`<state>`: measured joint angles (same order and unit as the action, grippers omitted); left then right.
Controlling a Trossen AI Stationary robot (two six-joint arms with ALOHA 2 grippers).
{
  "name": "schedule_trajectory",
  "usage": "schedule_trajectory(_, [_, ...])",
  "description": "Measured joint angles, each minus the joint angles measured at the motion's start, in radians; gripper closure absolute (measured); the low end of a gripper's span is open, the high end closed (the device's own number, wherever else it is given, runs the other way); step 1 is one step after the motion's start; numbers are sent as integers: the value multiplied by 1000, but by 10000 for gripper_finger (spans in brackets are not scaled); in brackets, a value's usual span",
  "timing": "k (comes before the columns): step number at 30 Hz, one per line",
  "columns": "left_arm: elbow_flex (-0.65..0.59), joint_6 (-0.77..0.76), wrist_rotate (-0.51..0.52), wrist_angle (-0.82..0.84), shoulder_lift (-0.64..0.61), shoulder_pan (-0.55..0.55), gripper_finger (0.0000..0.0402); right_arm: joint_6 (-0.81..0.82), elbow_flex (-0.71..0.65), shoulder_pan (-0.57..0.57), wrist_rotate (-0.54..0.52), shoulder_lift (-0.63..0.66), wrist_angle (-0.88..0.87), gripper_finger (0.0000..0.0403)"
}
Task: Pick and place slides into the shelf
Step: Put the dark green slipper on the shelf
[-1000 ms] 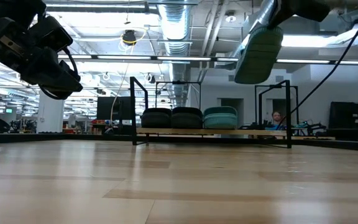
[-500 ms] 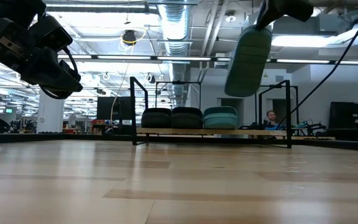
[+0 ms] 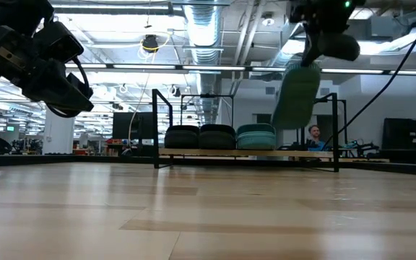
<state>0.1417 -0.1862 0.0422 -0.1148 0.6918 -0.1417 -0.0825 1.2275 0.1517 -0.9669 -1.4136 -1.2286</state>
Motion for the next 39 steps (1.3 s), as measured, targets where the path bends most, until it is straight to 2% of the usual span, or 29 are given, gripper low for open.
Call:
schedule_trajectory(11, [0, 9, 0, -2, 0, 0, 401, -44, -104, -57, 21, 0, 97, 403])
schedule_trajectory(22, [0, 6, 0, -3, 0, 0, 401, -129, -113, -63, 21, 0, 194, 403])
schedule_trajectory(34, [0, -1, 0, -3, 0, 0, 401, -137, -113, -63, 19, 0, 200, 403])
schedule_trajectory(39, [0, -1, 0, -3, 0, 0, 401, -161, -157, -68, 20, 0, 264, 403])
